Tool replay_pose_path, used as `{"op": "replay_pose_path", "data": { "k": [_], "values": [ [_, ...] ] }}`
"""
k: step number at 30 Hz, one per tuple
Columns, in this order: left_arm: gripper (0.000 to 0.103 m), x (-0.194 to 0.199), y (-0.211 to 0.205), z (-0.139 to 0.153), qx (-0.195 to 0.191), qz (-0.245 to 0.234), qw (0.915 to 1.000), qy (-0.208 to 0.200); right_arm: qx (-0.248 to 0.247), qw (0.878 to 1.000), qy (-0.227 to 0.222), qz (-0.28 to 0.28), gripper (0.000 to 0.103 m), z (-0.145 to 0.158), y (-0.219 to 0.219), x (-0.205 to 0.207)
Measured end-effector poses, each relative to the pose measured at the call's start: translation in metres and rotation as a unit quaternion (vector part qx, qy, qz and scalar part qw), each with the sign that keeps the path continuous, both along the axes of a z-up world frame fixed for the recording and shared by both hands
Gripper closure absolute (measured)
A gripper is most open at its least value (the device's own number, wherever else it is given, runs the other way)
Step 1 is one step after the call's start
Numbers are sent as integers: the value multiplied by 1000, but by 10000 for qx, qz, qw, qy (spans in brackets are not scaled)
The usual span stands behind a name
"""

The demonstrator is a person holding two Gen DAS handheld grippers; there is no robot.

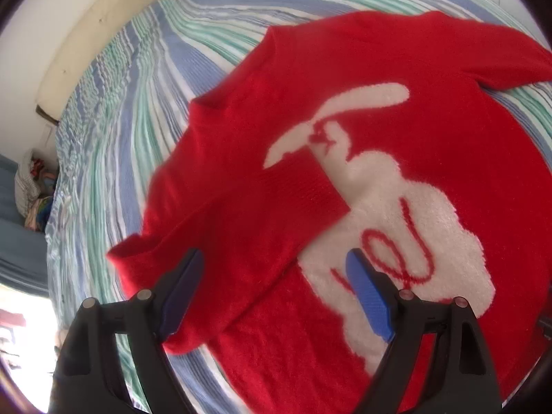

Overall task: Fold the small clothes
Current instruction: 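Grasp a sleeve cuff with the left gripper and pull it outward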

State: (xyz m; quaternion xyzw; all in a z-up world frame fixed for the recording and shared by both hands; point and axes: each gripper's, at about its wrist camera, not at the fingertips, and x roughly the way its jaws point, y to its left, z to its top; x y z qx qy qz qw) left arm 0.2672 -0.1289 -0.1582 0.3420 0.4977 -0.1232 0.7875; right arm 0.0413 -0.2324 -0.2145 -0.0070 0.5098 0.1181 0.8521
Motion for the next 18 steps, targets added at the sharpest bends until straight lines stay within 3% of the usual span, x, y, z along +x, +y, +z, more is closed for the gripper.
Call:
{"op": "replay_pose_path", "data": {
  "k": [3, 5, 6, 7, 11, 12, 14, 16, 18],
  "values": [
    [17, 11, -10, -22, 159, 120, 9998, 95, -142, 9999, 1, 20, 74, 2, 3, -1],
    [23, 15, -13, -25, 47, 296, 9995, -55, -207, 9998, -54, -3, 74, 1, 5, -3],
    [48, 17, -11, -23, -194, 449, 9988, -53, -194, 9998, -82, -35, 74, 1, 4, -4],
    [94, 21, -8, -20, -460, 644, 9969, 28, -157, 9998, -103, -79, 74, 0, 3, -5],
    [97, 23, 35, 17, -1357, 1459, 9795, -311, -54, 9997, -142, -204, 74, 0, 2, -6],
    [97, 21, 58, 31, -1621, 1697, 9712, -405, -49, 9997, -150, -212, 74, -1, 2, -6],
    [97, 12, 118, 59, -2178, 2308, 9462, -625, -34, 9996, -170, -215, 74, -1, 1, -6],
    [97, -4, 193, 77, -2679, 3110, 9078, -856, -12, 9996, -186, -217, 74, -1, 1, -7],
    [97, -22, 269, 82, -2897, 3922, 8670, -1025, 13, 9996, -188, -229, 74, -2, 0, -7]
  ]
}}
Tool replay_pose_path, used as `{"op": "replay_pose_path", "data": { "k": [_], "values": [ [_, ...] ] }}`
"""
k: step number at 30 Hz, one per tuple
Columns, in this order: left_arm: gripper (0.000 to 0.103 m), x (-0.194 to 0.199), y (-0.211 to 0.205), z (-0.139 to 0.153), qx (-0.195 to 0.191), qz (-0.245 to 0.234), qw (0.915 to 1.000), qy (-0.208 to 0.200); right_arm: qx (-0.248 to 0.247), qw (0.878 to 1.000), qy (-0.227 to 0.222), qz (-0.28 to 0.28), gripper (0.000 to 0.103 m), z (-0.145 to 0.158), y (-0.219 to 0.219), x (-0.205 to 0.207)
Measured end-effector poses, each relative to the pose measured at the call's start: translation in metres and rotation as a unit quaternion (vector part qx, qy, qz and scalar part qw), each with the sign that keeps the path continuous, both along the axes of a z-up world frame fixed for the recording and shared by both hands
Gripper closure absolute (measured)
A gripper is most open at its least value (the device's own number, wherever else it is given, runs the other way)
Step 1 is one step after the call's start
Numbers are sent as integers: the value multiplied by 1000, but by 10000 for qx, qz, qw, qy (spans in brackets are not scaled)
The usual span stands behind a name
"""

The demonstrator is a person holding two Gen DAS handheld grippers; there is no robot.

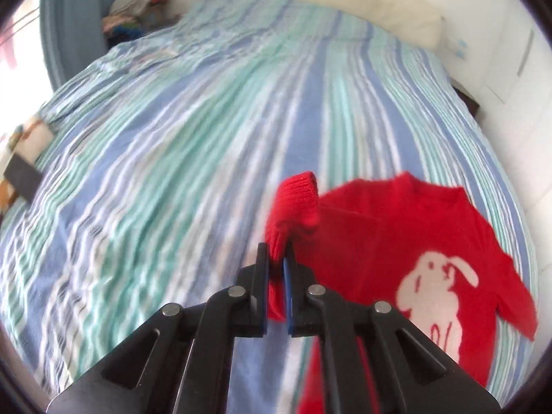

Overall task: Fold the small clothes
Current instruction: 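Grasp a sleeve cuff with the left gripper and pull it outward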

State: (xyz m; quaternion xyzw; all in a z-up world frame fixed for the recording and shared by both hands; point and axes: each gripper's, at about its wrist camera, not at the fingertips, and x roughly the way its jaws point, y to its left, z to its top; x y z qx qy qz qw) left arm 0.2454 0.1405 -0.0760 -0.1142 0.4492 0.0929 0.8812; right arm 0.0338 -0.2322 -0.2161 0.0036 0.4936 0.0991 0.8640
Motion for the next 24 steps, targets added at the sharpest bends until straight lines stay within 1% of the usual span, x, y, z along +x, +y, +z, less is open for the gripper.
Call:
{"op": "replay_pose_path", "data": {
  "k": [2, 4, 5, 6, 7, 8, 11, 13, 18, 20, 24],
  "values": [
    [98, -21, 69, -8, -11, 814, 9966, 80, 18, 10000, 6, -16, 74, 0, -1, 1],
    [98, -37, 127, -24, -178, 1468, 9887, 262, -1, 10000, 9, -22, 73, 0, -1, 1],
    [98, -45, 150, -33, -292, 1718, 9841, 339, -18, 10000, 7, -19, 73, 0, 0, 1],
    [98, -51, 164, -47, -381, 1929, 9795, 437, -38, 10000, 4, -18, 73, 0, 0, 1],
    [101, -57, 179, -58, -501, 2074, 9756, 512, -63, 10000, -2, -16, 73, 0, 1, 1],
    [101, -60, 186, -70, -595, 2193, 9720, 594, -93, 10000, -6, -14, 73, 0, 2, 1],
    [101, -76, 193, -98, -911, 2340, 9651, 748, -224, 9997, -9, 3, 73, 1, 6, 1],
    [101, -78, 189, -107, -883, 2361, 9647, 766, -287, 9996, -4, 1, 73, 0, 7, 2],
    [101, -75, 184, -116, -566, 2247, 9689, 868, -380, 9993, 20, 4, 73, 0, 9, 3],
    [101, -77, 187, -118, -597, 2268, 9681, 880, -386, 9993, -3, 10, 73, 0, 9, 2],
    [101, -80, 193, -123, -798, 2317, 9658, 843, -503, 9987, -14, 60, 73, 0, 11, 2]
  ]
}}
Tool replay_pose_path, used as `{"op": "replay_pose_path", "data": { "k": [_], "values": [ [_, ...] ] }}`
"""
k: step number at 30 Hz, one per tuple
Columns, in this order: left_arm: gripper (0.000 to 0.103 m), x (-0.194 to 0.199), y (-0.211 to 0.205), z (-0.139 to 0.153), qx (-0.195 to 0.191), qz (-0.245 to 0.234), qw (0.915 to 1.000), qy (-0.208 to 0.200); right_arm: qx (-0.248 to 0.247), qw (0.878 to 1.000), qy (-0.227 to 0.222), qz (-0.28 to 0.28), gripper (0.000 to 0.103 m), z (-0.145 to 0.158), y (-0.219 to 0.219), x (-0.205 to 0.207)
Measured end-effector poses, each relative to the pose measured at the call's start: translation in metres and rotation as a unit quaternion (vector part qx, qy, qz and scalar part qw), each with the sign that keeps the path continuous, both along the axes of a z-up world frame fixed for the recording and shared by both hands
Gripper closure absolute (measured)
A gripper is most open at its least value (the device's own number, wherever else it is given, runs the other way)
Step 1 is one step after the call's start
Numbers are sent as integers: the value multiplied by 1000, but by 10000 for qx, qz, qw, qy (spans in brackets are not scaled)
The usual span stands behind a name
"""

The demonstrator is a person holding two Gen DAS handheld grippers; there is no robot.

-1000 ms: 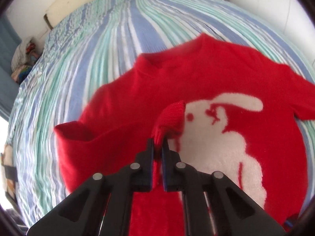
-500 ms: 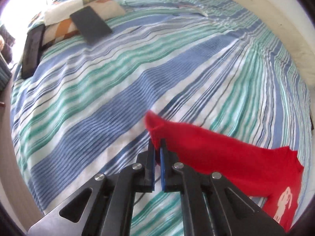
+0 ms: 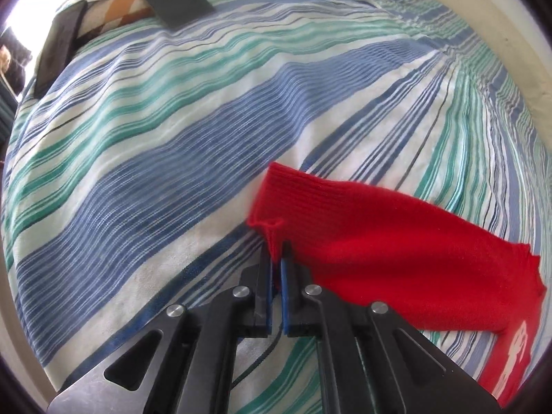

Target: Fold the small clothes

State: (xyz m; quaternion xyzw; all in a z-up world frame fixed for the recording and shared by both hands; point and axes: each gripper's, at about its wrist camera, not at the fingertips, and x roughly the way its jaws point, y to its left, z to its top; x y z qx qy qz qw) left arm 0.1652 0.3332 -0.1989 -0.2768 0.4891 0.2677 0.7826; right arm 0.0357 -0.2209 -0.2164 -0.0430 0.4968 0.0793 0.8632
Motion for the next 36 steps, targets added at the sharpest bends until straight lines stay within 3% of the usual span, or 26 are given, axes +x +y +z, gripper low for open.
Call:
{"op": "replay_pose_path", "data": {
  "k": [9, 14, 17, 19, 22, 24, 27, 30, 32, 36],
  "values": [
    [100, -7, 5, -3, -124, -119, 9998, -103, -119, 9999, -60, -61, 72, -1, 4, -2],
    [92, -21, 11, 4, -246, 8, 9996, -154, -93, 9999, -67, -29, 72, -1, 3, -2],
    [79, -31, 12, 13, -132, -32, 9999, -106, -29, 9999, -98, -46, 71, -1, 1, -3],
    [58, -38, 10, 24, 132, -122, 9998, -42, -35, 9999, -137, -46, 71, -1, 2, -4],
    [34, -55, 3, 43, 520, -236, 9983, -105, 23, 9998, -176, -74, 71, 0, 0, -5],
    [33, -67, -8, 53, 583, -403, 9973, -190, 141, 9997, -191, -107, 70, 0, -3, -5],
    [33, -87, -36, 65, 343, -873, 9948, -392, 369, 9991, -142, -145, 68, 4, -9, -5],
    [32, -108, -86, 74, -88, -1769, 9822, -633, 991, 9945, -102, -318, 58, 25, -28, -8],
    [30, -119, -132, 76, -355, -2625, 9617, -704, 1192, 9912, -206, -544, 53, 42, -50, -16],
    [26, -137, -226, 67, -344, -3936, 9172, -520, 1361, 9879, 106, -738, 49, 55, -89, -28]
  ]
}}
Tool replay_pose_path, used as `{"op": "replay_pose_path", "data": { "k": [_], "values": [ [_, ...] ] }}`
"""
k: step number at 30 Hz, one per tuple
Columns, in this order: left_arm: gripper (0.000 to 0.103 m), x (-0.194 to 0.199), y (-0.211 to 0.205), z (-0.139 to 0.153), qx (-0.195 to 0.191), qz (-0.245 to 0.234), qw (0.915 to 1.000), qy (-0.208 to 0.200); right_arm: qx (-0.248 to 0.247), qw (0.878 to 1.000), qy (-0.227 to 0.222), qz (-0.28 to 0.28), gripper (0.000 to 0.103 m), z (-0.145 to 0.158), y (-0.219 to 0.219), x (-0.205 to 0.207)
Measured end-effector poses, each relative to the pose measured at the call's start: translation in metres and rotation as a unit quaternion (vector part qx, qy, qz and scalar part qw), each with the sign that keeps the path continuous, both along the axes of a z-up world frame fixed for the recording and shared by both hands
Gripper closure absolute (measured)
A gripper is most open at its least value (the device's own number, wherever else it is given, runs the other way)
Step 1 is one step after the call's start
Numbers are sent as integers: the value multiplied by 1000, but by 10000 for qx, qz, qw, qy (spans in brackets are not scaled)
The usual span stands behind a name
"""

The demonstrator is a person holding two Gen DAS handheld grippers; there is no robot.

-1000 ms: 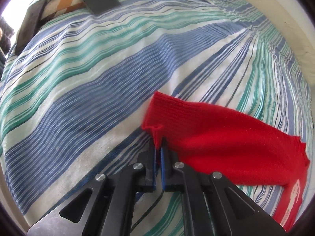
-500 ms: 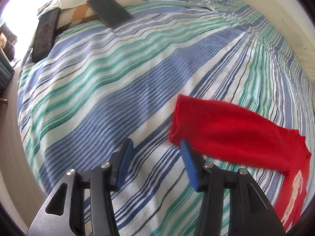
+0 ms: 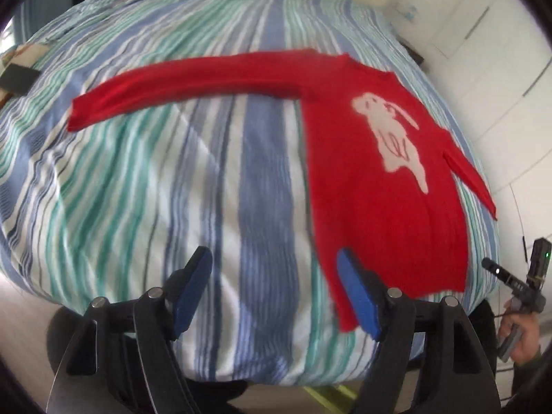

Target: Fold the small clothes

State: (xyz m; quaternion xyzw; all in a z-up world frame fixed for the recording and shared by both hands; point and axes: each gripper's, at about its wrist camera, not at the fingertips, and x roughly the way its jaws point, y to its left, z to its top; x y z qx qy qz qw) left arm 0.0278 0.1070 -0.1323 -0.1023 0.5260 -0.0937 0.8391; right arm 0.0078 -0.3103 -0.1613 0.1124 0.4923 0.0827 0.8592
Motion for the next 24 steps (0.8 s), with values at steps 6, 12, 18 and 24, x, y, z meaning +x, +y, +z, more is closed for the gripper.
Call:
{"op": "replay_pose_path", "data": {
  "k": [6, 12, 18, 24],
  "values": [
    [26, 4, -65, -39, 463, -465, 9970, 418, 932, 9940, 560, 97, 49, -19, -11, -8],
    [97, 0, -67, -48, 176, -365, 9982, 450, 1074, 9894, 908, 363, 52, -53, 19, -4],
    [100, -17, -56, -40, 47, -322, 9985, 436, 751, 9922, 877, 478, 99, -41, 25, -9],
    [99, -8, -65, -62, 252, -238, 9979, 551, 628, 9920, 1079, 201, 99, -58, 7, -10]
  ]
}}
